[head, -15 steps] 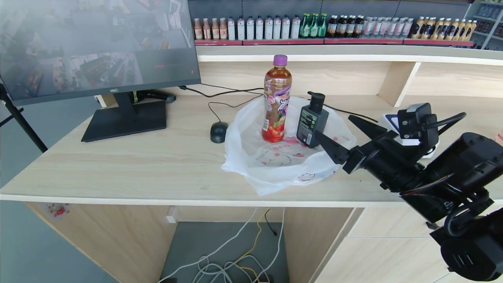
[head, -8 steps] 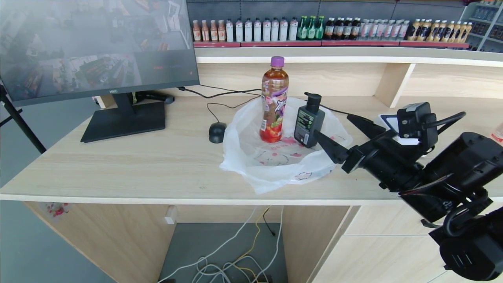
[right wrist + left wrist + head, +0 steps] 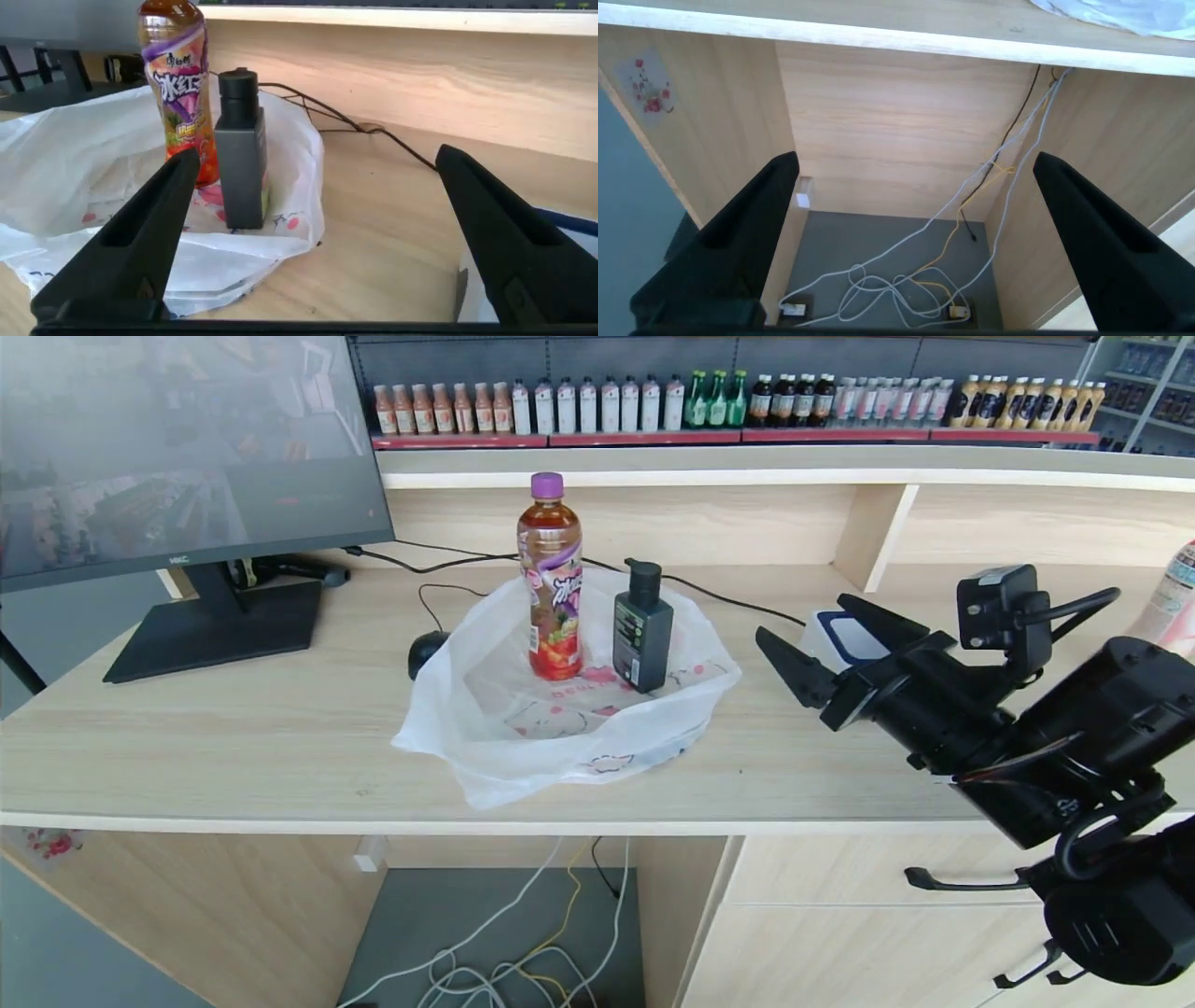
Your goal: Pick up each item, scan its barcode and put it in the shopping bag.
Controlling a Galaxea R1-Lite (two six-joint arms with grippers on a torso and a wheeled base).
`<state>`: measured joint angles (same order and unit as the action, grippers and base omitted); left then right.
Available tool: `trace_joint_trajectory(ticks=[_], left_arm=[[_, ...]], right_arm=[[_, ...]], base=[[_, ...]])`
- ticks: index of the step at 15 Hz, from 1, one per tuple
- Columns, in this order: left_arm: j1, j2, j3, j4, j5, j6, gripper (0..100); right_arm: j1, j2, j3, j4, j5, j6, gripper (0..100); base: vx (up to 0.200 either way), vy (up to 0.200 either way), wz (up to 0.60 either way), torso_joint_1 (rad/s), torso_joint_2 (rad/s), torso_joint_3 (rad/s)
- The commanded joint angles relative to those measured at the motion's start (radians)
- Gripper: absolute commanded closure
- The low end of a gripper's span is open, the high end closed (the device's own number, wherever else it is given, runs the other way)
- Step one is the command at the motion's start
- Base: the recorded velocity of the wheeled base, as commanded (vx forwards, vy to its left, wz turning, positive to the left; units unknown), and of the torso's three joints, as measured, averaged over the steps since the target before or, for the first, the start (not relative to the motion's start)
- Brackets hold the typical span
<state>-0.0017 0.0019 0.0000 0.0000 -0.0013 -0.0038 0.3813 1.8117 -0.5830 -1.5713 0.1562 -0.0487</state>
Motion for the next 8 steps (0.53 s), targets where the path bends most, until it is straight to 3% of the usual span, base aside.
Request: trace_joint_trajectory(ticks=[1,4,8], left_arm=[[0.0,0.0,0.0,0.0,0.001,-0.001,0],[0.0,0.0,0.0,0.0,0.001,-0.001,0],[0.0,0.0,0.0,0.0,0.0,-0.001,0]], right_arm=[[0.001,0.0,0.011,0.0,-0.001,-0.005,0],[0.004,0.006,0.006,0.0,-0.069,-0.017,0],[0.002,0.009,0.002,0.0,-0.073,-0.006,0]], base=[[0.0,-0.2,0.0,0.007,0.0,-0.002],[0.0,-0.2,0.0,-0.001,0.0,0.002],[0.0,-0.2,0.0,0.002,0.0,0.004]])
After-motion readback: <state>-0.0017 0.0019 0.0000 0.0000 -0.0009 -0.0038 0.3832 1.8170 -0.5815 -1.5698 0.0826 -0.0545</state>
